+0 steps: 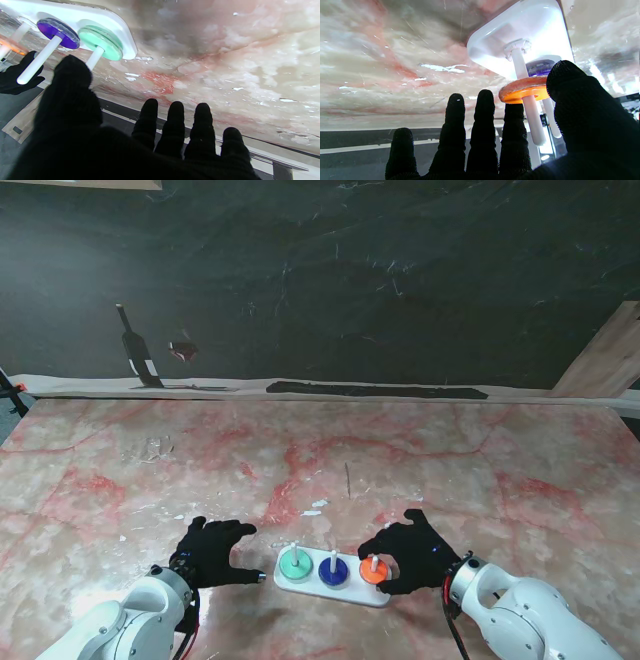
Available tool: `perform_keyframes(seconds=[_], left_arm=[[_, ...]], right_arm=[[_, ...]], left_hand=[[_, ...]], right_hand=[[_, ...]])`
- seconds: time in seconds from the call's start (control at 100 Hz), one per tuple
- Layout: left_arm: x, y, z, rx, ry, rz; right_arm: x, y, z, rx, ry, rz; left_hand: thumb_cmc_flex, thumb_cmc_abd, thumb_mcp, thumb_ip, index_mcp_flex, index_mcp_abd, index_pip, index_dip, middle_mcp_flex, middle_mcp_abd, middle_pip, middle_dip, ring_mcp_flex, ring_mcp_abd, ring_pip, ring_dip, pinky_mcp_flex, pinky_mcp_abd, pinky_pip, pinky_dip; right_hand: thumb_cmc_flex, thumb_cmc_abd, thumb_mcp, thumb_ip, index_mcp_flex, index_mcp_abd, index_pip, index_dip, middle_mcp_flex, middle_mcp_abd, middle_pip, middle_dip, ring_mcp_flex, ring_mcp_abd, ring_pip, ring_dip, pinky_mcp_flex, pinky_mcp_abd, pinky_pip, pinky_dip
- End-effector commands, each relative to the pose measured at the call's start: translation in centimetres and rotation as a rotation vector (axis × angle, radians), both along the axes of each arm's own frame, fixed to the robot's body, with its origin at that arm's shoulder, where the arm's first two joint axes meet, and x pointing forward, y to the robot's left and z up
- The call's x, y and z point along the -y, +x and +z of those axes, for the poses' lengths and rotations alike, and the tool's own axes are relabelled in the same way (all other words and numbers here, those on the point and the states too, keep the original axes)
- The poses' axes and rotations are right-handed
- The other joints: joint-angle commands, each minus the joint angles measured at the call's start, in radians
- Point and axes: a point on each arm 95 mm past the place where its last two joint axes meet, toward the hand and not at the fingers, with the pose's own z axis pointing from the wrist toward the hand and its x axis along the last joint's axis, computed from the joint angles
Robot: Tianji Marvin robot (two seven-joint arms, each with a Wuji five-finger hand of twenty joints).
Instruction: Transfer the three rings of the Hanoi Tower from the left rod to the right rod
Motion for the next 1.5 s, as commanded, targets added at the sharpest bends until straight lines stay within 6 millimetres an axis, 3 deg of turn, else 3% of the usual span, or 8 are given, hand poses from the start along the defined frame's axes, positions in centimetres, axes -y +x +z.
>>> perform_keyframes(seconds=[0.0, 0.79, 1.49], left_arm=[[0.1, -0.1, -0.1, -0.002, -0.001, -0.003], [0.1, -0.1, 0.0, -0.002, -0.001, -0.004], [0.1, -0.2, 0.0, -0.005, -0.004, -0.002]], right_arm=[[-0.4, -0.4, 0.3, 0.003, 0.006, 0.011], [-0.3, -0.5, 4.0, 0.047, -0.011, 0.035], [-0.9, -0.2, 6.0, 0.064, -0.032, 0.064]], left_hand=[[0.008, -0.018, -0.018, 0.033, 0.022, 0.004, -0.001, 0.002, 0.015, 0.011, 0.004, 0.003, 0.007, 0.010, 0.006, 0.011, -0.008, 0.012, 0.000, 0.015], [0.009, -0.017, -0.017, 0.033, 0.022, 0.005, 0.002, 0.001, 0.023, 0.012, 0.007, 0.003, 0.023, 0.016, 0.011, 0.014, -0.011, 0.017, 0.009, 0.037], [0.008, -0.018, -0.018, 0.033, 0.022, 0.006, 0.001, 0.000, 0.027, 0.011, 0.008, 0.004, 0.029, 0.017, 0.013, 0.015, -0.013, 0.019, 0.011, 0.051]], right_hand=[[0.038, 0.025, 0.030, 0.029, 0.029, -0.023, 0.045, 0.043, -0.006, -0.015, -0.001, 0.006, -0.012, -0.011, -0.005, 0.002, -0.015, 0.025, 0.031, -0.006], [0.042, 0.019, 0.035, 0.030, 0.003, -0.020, 0.018, 0.065, -0.002, -0.014, -0.012, 0.005, 0.003, -0.010, -0.016, 0.002, -0.014, 0.029, 0.045, 0.000], [0.047, 0.023, 0.038, 0.032, 0.008, -0.020, 0.009, 0.075, 0.004, -0.013, -0.017, 0.006, 0.007, -0.007, -0.020, 0.004, -0.015, 0.031, 0.051, -0.002]])
